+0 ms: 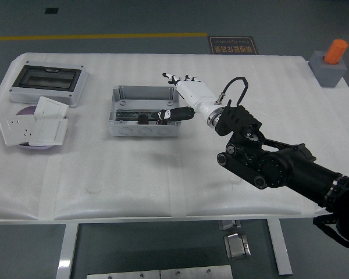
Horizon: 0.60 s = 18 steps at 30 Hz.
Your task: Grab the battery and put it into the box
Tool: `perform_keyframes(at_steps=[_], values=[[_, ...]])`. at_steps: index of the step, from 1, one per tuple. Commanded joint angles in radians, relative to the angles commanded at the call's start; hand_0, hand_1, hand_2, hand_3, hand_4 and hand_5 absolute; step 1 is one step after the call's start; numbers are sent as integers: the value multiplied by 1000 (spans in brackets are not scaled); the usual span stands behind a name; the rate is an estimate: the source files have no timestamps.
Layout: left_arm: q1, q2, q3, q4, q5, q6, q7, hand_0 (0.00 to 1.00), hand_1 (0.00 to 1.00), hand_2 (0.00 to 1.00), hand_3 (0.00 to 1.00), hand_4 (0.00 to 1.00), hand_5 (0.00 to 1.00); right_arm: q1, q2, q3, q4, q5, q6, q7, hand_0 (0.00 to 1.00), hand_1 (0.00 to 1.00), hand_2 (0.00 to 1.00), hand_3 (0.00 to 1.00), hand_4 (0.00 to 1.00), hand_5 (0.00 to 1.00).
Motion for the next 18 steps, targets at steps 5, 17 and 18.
perform_keyframes(at_steps=[5, 17, 18], values=[[6, -2, 6, 1, -10, 1, -1, 593, 618, 504, 625, 582, 479, -38, -76, 68, 86, -23, 4, -10, 998, 892, 887, 988, 998, 677], [40, -2, -92, 7, 127, -13, 45, 593, 617, 500, 622, 576, 474, -162, -290, 247, 274, -93, 15, -22, 996, 866, 855, 947, 998, 680], [42, -2, -95, 7, 130, -14, 46, 593, 617, 500, 622, 576, 474, -173, -299, 261, 280, -94, 15, -20, 996, 866, 855, 947, 998, 680]])
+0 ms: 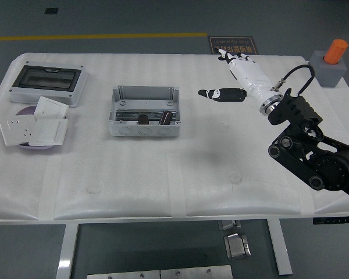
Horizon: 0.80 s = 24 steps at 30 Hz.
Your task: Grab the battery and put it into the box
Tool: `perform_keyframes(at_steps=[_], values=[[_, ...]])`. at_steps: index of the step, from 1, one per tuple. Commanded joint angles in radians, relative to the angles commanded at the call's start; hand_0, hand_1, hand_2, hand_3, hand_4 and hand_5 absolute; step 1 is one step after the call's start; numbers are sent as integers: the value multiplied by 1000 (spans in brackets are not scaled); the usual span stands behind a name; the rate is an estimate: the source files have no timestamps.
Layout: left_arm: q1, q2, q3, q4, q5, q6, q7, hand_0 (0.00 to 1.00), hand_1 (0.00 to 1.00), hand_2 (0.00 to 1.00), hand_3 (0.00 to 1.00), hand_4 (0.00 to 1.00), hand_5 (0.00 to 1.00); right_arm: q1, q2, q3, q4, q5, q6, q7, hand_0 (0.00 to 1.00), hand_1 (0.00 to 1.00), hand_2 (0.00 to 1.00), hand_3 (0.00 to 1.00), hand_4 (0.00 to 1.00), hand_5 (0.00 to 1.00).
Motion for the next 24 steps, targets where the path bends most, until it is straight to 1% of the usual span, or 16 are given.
perform_keyframes(at_steps=[3, 4, 6, 9, 13, 18, 24], values=[[3, 0, -6, 1, 10, -3, 4, 593, 617, 500, 622, 576, 474, -36, -23, 40, 17, 7, -5, 7, 996, 866, 855, 947, 998, 680], [3, 1, -5, 0, 15, -3, 4, 593, 618, 500, 622, 576, 472, -57, -31, 61, 27, 13, -7, 10, 988, 856, 840, 929, 998, 672], [2, 5, -2, 0, 23, -2, 2, 593, 618, 500, 622, 576, 472, -90, -42, 93, 41, 28, -12, 17, 988, 856, 840, 929, 998, 672], [-2, 13, 10, -2, 61, 7, -3, 593, 618, 500, 622, 576, 472, -138, -54, 131, 55, 64, -21, 29, 988, 856, 840, 929, 998, 672], [-7, 23, 9, -1, 95, 9, -2, 593, 618, 502, 621, 574, 469, -191, -60, 166, 73, 85, -30, 38, 981, 849, 836, 920, 998, 668], [-8, 29, 13, 1, 93, 10, -4, 594, 618, 502, 621, 575, 470, -244, -62, 207, 95, 82, -34, 42, 961, 845, 832, 907, 998, 663], [-5, 30, 3, 7, 92, 9, -6, 593, 618, 500, 621, 577, 468, -270, -65, 242, 103, 71, -33, 41, 962, 845, 836, 904, 998, 663]])
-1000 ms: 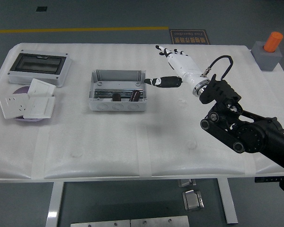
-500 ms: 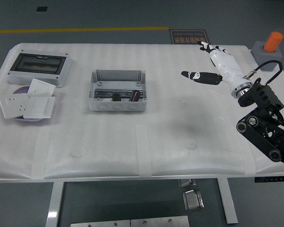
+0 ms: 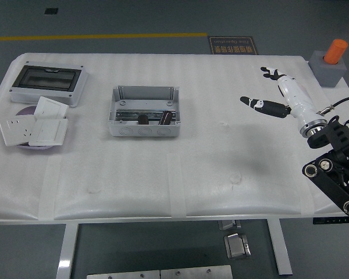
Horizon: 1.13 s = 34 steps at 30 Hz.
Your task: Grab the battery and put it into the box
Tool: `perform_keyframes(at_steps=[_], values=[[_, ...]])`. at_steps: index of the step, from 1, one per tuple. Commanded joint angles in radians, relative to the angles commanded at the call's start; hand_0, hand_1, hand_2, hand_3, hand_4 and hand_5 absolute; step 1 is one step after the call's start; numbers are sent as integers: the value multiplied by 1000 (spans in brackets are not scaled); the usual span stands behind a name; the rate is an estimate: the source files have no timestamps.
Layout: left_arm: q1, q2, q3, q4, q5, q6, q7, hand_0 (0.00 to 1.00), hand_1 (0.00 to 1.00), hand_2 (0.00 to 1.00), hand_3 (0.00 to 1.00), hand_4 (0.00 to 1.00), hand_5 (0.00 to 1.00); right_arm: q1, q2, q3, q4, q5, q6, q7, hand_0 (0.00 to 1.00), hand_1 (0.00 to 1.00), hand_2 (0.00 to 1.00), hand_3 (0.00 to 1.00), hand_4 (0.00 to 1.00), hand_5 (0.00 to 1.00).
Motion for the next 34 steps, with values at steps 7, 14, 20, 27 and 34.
perform_keyframes(at_steps=[7, 14, 20, 27, 34], values=[[10, -10, 4, 4, -30, 0, 0, 593, 618, 502, 621, 574, 465, 10, 3, -1, -11, -6, 3, -3, 958, 841, 833, 905, 998, 663], [11, -17, -52, 0, 41, -14, 23, 594, 617, 504, 623, 572, 463, 11, 18, 2, -17, -9, 7, -4, 956, 841, 832, 902, 998, 659], [13, -16, -101, 0, 124, -25, 42, 593, 618, 506, 624, 573, 463, 7, 22, 13, -15, -10, 8, -4, 953, 838, 831, 898, 998, 654], [6, -14, -96, 1, 118, -22, 39, 593, 618, 504, 625, 571, 462, 16, 29, 18, -20, -11, 10, -5, 948, 838, 830, 896, 998, 654], [8, -20, -106, 0, 128, -27, 45, 594, 618, 504, 625, 571, 462, 25, 38, 12, -25, -13, 12, -7, 945, 837, 830, 894, 998, 651]])
